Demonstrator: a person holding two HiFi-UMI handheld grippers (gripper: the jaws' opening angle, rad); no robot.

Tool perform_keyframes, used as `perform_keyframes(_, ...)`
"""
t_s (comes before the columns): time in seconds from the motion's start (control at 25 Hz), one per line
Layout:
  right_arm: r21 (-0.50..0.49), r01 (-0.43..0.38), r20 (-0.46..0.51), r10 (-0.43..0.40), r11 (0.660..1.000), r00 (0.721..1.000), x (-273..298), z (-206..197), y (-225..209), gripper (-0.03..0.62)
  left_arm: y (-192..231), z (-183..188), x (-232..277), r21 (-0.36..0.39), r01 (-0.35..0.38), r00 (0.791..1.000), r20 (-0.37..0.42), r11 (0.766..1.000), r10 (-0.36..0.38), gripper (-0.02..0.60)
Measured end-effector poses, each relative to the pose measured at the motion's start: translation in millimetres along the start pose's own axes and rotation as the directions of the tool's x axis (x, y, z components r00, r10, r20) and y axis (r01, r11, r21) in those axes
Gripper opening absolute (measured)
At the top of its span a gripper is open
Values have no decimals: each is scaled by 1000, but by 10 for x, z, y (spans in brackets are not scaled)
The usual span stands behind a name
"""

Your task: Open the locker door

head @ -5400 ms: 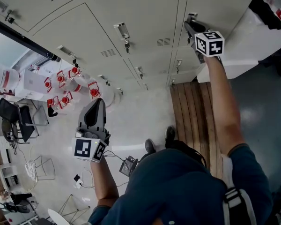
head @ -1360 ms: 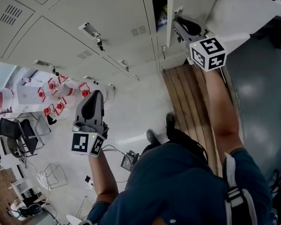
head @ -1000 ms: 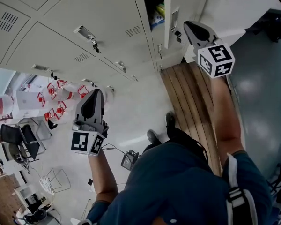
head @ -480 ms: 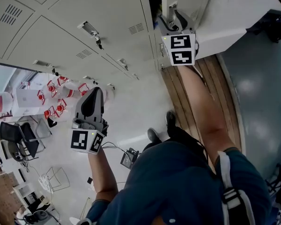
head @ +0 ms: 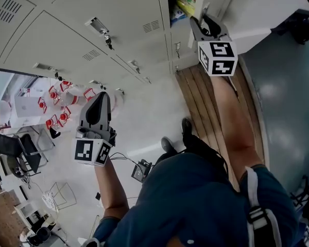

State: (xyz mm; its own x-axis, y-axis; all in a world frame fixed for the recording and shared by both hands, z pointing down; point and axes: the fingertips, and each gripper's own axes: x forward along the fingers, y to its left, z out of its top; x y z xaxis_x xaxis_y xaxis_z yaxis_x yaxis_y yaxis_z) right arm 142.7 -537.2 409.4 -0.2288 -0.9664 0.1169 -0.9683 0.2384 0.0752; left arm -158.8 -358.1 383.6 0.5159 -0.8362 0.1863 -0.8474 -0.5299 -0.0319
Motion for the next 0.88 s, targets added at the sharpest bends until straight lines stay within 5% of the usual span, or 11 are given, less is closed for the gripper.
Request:
perform_keyframes(0.48,43,71,-19,-70,997,997,-806,-171,-606,148,-248,144,250,33,100,995,20,994,-101,17)
perform_keyframes(0.88,96,171,-51,-167,981,985,-1132,-302,-1096,115,-309,272,79,48,89,995,39,995,-91,17)
